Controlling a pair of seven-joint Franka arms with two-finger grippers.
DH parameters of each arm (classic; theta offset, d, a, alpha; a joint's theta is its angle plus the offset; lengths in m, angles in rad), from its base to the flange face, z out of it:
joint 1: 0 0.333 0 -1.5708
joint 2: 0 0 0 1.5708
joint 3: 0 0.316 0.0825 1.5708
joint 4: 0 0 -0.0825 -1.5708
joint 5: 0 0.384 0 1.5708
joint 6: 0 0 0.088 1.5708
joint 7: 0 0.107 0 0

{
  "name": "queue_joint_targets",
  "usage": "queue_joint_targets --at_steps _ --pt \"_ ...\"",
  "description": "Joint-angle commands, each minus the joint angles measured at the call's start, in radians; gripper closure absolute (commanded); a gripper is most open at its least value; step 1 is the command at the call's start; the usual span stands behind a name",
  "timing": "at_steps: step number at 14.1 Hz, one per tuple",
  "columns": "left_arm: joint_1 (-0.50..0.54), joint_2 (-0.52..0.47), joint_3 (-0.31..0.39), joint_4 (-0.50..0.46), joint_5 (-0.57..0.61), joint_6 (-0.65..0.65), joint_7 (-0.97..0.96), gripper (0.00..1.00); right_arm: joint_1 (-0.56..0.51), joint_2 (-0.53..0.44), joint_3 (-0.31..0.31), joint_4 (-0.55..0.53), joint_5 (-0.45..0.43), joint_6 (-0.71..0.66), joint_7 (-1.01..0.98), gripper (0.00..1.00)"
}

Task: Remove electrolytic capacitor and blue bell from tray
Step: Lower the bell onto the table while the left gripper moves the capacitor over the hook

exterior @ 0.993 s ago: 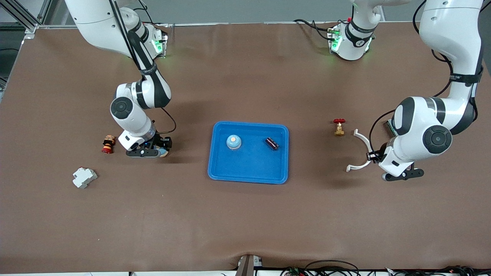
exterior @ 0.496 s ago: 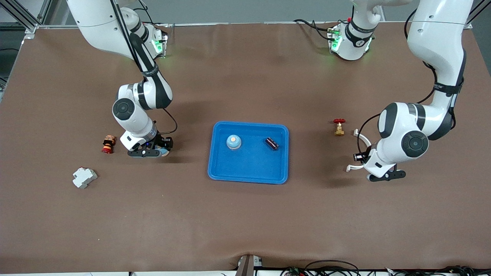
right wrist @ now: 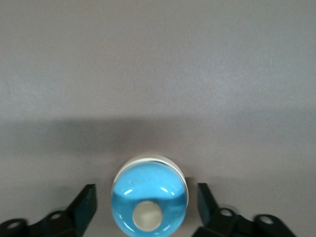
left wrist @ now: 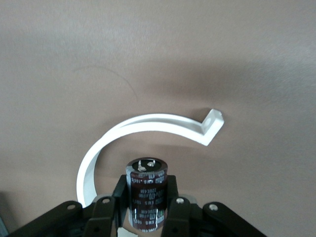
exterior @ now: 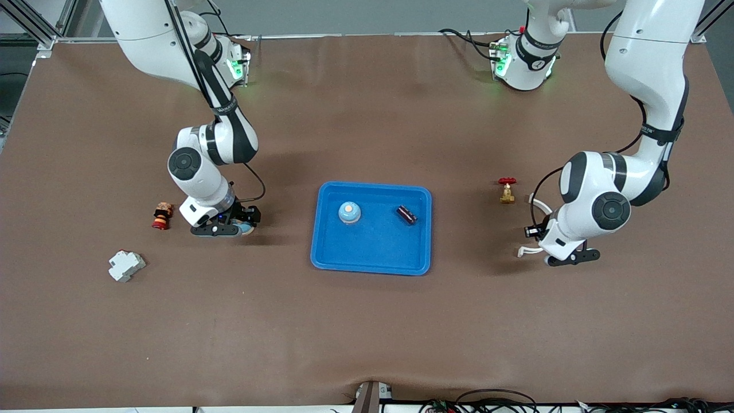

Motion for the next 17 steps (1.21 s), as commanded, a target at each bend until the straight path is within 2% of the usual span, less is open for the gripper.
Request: queue_joint_targets --at_steps 1,3,5,9,12,15,16,17 --pt "-0.008 -0.021 -0.003 -0.039 0.01 0.015 -0.027 1.0 0.002 0.006 0.003 0.052 0.03 -0.053 -0.009 0.0" --pt "-0.01 -0.019 -0.003 -0.052 0.01 0.015 -0.034 1.0 0.011 -0.008 0.005 0.141 0.045 -0.201 0.052 0.0" --pt "-0.016 -0.015 -0.003 -0.056 0.01 0.017 -0.05 1.0 0.068 -0.011 0.002 0.26 0.047 -0.369 0.181 0.0" --pt "-0.019 0.004 -0.001 -0.052 0.01 0.021 -0.054 1.0 0.192 0.013 0.002 0.321 0.044 -0.356 0.409 0.0" --pt "-0.019 0.016 -0.001 -0.05 0.01 0.035 -0.056 1.0 0.27 0.072 0.0 0.348 0.039 -0.305 0.534 0.0" --pt "-0.02 0.024 -0.001 -0.046 0.01 0.038 -0.056 0.96 0.344 0.144 -0.007 0.42 0.033 -0.305 0.641 0.0" --pt "-0.02 0.024 -0.001 -0.042 0.01 0.038 -0.054 0.86 0.358 0.162 -0.007 0.436 0.03 -0.306 0.673 0.0" --pt "-0.02 0.024 -0.001 -0.042 0.01 0.038 -0.054 0.66 0.373 0.178 -0.007 0.451 0.021 -0.305 0.704 0.0"
